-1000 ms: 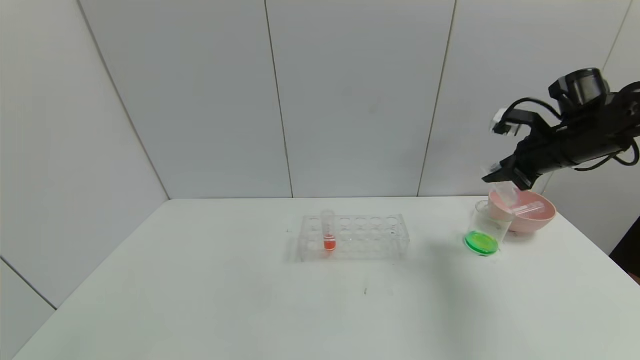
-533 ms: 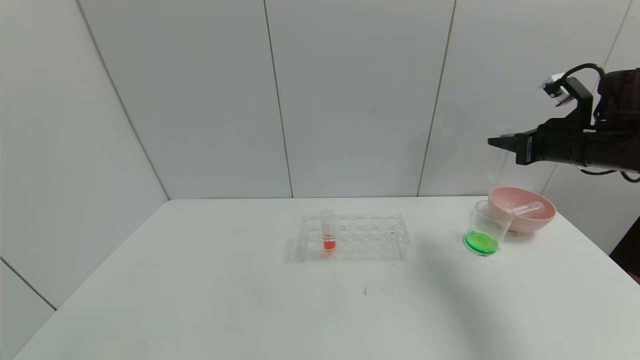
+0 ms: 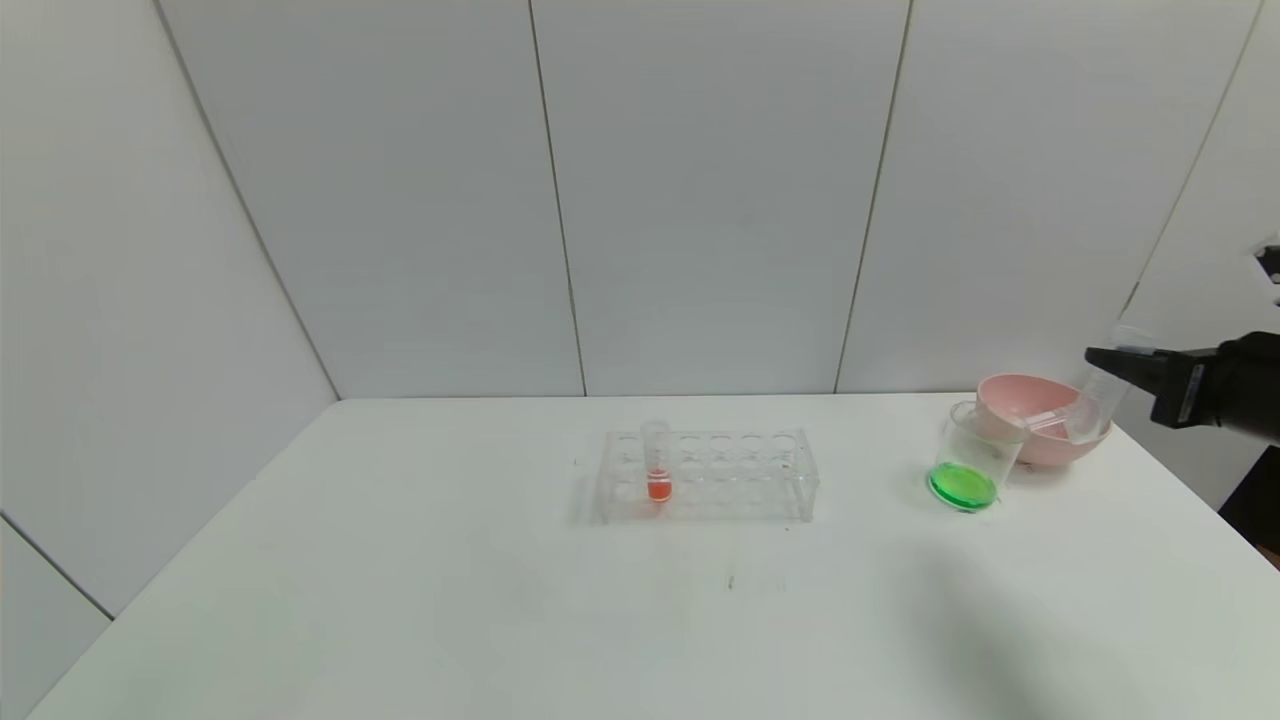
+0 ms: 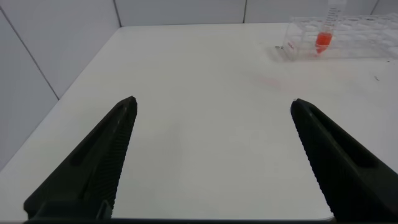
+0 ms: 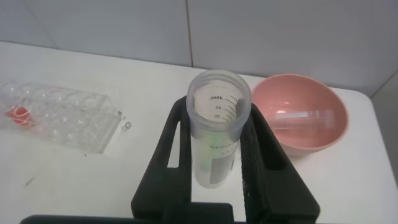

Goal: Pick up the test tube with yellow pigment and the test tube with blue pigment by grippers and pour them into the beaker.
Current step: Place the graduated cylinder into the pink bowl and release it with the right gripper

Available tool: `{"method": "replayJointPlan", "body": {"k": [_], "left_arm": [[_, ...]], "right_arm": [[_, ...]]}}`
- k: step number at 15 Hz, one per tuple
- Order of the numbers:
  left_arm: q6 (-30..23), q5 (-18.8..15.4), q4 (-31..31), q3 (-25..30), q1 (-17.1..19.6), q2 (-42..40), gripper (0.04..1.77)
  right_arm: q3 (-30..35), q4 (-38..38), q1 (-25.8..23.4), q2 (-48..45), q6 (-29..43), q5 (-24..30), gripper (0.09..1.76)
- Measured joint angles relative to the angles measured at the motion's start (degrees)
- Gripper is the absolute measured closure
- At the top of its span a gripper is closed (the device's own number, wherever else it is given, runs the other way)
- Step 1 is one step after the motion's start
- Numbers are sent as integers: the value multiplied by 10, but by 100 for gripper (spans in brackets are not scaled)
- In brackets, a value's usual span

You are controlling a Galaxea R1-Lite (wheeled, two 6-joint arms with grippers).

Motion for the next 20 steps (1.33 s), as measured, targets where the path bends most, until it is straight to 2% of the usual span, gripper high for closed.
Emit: {"method": "replayJointPlan", "body": {"k": [3,8,10,13,17,20], "left_arm": [[0,0,0,0,0,0,5],[0,0,0,0,0,0,5],[0,0,0,0,0,0,5],[0,0,0,0,0,0,5],[0,0,0,0,0,0,5],[0,0,0,0,0,0,5]], "right_arm": [[56,-75,-48,-4,-18,26,133],[29,-199,-76,106,-23,28,133],[-20,-222,-75,174,-23,21,133],[-138,-222,-67,275,-23,2,133],[-309,-104,-55,372,-19,-30,133],[-358,-81,-50,407,-17,-34,133]]}}
